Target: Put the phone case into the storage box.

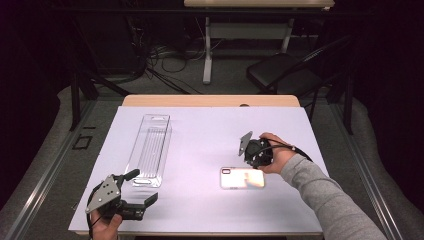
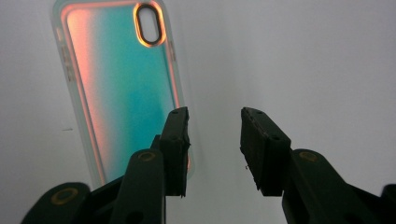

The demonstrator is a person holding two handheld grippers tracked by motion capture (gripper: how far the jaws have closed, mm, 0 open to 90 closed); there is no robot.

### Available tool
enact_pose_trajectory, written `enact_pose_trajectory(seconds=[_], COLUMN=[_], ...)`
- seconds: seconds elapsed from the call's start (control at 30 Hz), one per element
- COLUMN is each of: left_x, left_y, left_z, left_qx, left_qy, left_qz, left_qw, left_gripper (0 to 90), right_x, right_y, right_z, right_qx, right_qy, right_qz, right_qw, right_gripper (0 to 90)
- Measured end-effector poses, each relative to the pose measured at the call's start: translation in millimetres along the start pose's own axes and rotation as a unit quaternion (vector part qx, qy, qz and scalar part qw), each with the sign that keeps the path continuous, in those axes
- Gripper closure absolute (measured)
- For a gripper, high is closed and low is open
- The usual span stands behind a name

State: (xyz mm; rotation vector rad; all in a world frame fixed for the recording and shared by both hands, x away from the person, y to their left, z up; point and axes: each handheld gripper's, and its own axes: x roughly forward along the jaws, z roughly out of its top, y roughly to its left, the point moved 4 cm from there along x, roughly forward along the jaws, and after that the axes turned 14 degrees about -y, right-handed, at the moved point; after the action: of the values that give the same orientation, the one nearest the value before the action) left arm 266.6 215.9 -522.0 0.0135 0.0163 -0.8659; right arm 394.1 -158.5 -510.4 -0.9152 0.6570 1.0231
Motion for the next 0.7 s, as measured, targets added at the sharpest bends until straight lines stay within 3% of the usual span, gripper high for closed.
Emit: enact_pose_trajectory(seconds=[0.7], left_x=[0.4], left_y=[0.2], left_z=[-0.7], left_qx=[-0.001], left_qy=[0.001], left_qz=[0.001], left_qw=[1.0000], left_gripper=[4.6], right_x=[25.8], right_y=[7.0], right_z=[-8.3], right_qx=[-0.020], right_qy=[0.037], right_qz=[0.030], right_qw=[0.9987], right_gripper=[71.8])
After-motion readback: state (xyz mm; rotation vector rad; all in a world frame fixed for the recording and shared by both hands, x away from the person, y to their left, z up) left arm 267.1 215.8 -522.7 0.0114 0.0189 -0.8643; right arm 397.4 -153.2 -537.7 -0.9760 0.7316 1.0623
